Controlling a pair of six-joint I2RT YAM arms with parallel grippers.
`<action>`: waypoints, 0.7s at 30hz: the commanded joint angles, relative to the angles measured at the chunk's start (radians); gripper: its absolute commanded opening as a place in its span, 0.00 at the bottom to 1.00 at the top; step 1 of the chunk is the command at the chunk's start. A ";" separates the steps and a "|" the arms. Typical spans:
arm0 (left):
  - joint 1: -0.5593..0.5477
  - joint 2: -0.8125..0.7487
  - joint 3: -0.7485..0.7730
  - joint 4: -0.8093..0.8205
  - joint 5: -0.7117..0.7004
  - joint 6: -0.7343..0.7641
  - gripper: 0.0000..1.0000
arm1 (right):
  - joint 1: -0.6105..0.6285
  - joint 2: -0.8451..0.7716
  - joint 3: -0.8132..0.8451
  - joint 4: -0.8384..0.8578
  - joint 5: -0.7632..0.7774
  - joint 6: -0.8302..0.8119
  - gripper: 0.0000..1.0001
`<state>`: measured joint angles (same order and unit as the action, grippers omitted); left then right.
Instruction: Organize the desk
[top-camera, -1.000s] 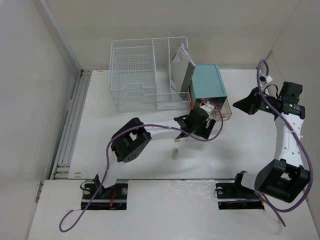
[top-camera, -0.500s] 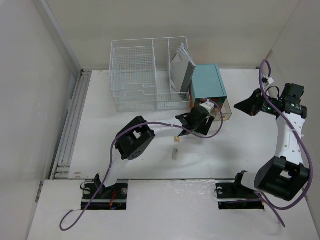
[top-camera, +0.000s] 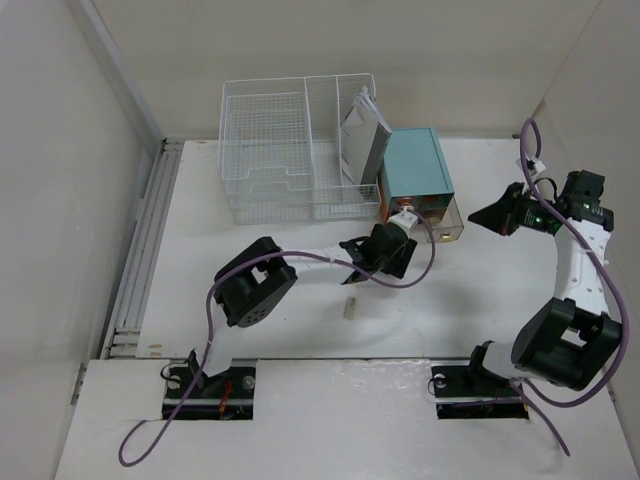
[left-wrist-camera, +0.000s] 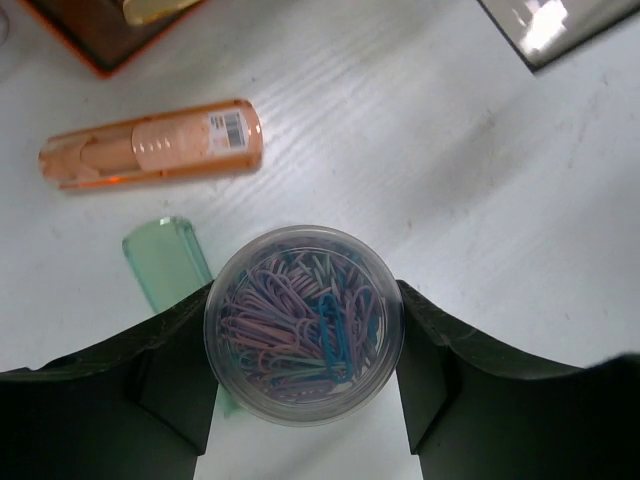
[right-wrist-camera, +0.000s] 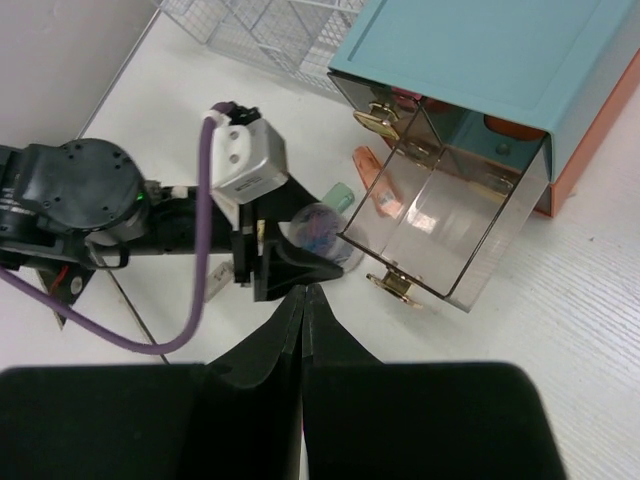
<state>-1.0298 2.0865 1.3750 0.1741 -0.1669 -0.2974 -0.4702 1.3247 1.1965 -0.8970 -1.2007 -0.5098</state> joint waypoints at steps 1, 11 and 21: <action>-0.030 -0.166 -0.037 0.025 -0.034 -0.031 0.14 | -0.004 -0.007 0.043 -0.013 -0.025 -0.041 0.02; -0.030 -0.316 0.068 -0.051 -0.065 0.029 0.12 | -0.044 -0.030 0.032 0.020 0.075 -0.003 0.06; 0.036 -0.129 0.419 -0.101 0.049 0.072 0.12 | -0.097 -0.113 0.002 0.082 0.136 0.050 0.06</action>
<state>-1.0134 1.9087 1.7191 0.0711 -0.1665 -0.2535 -0.5484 1.2579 1.1957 -0.8772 -1.0805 -0.4770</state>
